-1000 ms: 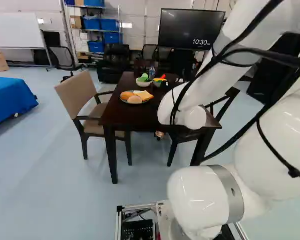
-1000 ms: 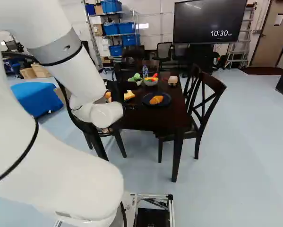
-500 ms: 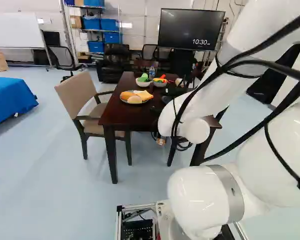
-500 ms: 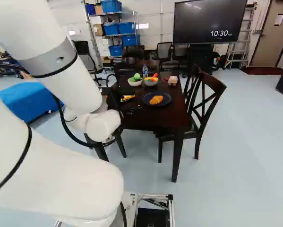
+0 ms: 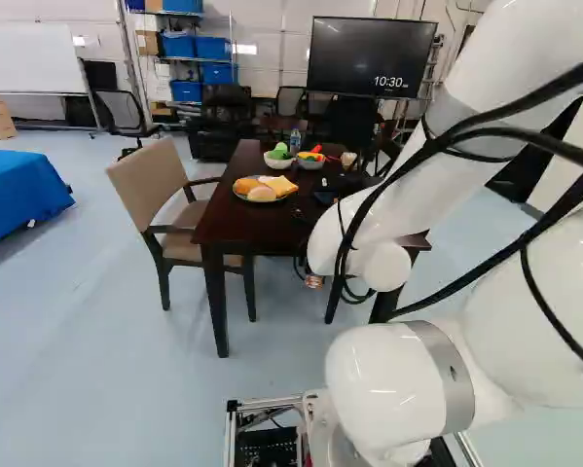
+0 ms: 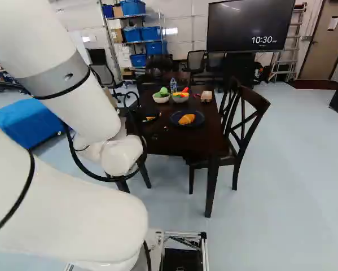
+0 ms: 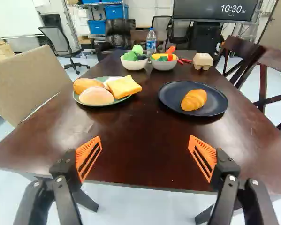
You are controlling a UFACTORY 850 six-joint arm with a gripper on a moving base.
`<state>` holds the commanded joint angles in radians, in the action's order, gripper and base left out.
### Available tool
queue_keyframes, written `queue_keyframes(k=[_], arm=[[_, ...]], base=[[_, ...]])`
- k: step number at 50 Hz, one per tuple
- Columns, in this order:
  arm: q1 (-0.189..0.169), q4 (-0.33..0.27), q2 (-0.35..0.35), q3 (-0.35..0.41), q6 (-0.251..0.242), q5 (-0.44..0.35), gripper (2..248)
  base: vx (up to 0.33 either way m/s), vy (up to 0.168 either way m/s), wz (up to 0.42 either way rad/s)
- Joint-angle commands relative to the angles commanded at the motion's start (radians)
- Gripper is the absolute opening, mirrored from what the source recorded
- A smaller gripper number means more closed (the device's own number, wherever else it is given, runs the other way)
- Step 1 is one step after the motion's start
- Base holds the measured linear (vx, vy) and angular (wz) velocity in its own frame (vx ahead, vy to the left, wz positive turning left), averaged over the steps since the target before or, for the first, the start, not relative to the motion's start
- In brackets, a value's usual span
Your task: Move the croissant to the empty plate
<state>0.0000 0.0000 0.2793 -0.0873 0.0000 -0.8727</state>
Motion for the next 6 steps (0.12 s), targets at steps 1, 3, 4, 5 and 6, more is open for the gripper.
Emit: queue_keyframes(k=[1,3,4,5,6], arm=[[0.0,0.0,0.0,0.0,0.0,0.0,247],[0.0,0.0,0.0,0.0,0.0,0.0,247],[0.0,0.0,0.0,0.0,0.0,0.0,247],[0.0,0.0,0.0,0.0,0.0,0.0,247],[0.0,0.0,0.0,0.0,0.0,0.0,247]], base=[[0.0,0.0,0.0],[0.0,0.0,0.0],[0.0,0.0,0.0],[0.0,0.0,0.0],[0.0,0.0,0.0]])
